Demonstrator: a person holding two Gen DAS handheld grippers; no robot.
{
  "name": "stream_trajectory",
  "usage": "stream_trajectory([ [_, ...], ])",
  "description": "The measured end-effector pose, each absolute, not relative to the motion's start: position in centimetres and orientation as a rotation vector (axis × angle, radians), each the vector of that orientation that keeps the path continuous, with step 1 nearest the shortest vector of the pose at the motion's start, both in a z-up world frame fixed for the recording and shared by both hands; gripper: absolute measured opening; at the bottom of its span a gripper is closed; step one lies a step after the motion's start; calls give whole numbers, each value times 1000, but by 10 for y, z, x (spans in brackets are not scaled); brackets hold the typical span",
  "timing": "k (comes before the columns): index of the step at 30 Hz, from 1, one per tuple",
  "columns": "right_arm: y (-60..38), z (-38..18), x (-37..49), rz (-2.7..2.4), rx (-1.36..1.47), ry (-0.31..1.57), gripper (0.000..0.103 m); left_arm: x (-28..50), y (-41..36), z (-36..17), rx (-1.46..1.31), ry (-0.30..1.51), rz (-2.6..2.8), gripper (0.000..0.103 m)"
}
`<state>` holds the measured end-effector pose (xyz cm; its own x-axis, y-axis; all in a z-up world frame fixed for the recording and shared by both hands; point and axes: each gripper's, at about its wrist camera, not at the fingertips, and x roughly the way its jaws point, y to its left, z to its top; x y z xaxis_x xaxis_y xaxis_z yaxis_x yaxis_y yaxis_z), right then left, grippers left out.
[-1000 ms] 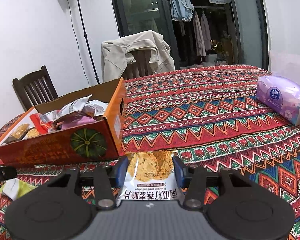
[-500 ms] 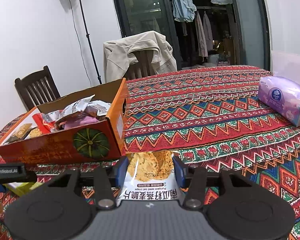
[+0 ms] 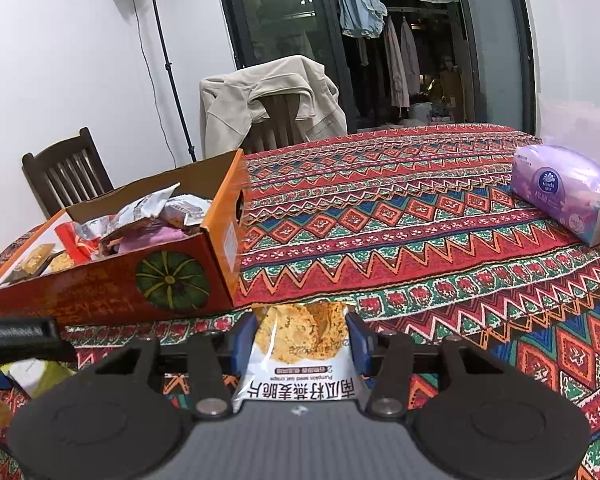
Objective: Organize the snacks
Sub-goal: 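Grasp the green-and-white bar with the left tool while the right tool holds the cracker packet, then carry both packets over the box and open both tools to drop them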
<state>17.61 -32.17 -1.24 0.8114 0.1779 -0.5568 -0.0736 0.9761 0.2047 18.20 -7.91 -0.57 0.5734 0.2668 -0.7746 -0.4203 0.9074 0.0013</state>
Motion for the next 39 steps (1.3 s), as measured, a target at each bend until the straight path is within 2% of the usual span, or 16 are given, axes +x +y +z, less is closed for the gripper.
stream_trajectory([
  [2,-321,-12,175,139,176,608,48,175,-80,-6,-138,868,355,92],
  [7,-319,-11,174,150,164,606,49,159,-70,2,0,875,208,65],
  [9,-318,-11,173,157,159,603,49,154,-65,4,50,886,141,64],
  [11,-317,-11,173,165,154,600,49,149,-60,6,63,880,131,66],
  [13,-315,-11,173,171,149,602,49,141,-58,9,51,861,160,84],
  [16,-313,-12,172,180,141,604,48,128,-62,14,45,817,190,95],
  [20,-309,-10,169,210,127,587,49,111,-72,12,52,796,233,96],
  [21,-308,-9,169,219,121,583,48,110,-72,9,48,806,233,94],
  [22,-306,-9,168,226,116,579,48,108,-72,5,42,823,225,82],
  [24,-304,-8,166,237,109,572,48,105,-67,0,-2,832,192,65],
  [25,-304,-7,166,242,107,569,48,104,-64,-1,-17,830,183,53],
  [27,-303,-7,165,250,104,564,49,101,-60,1,-37,826,164,39],
  [39,-294,-4,159,288,66,525,48,84,-37,28,-97,709,115,38],
])
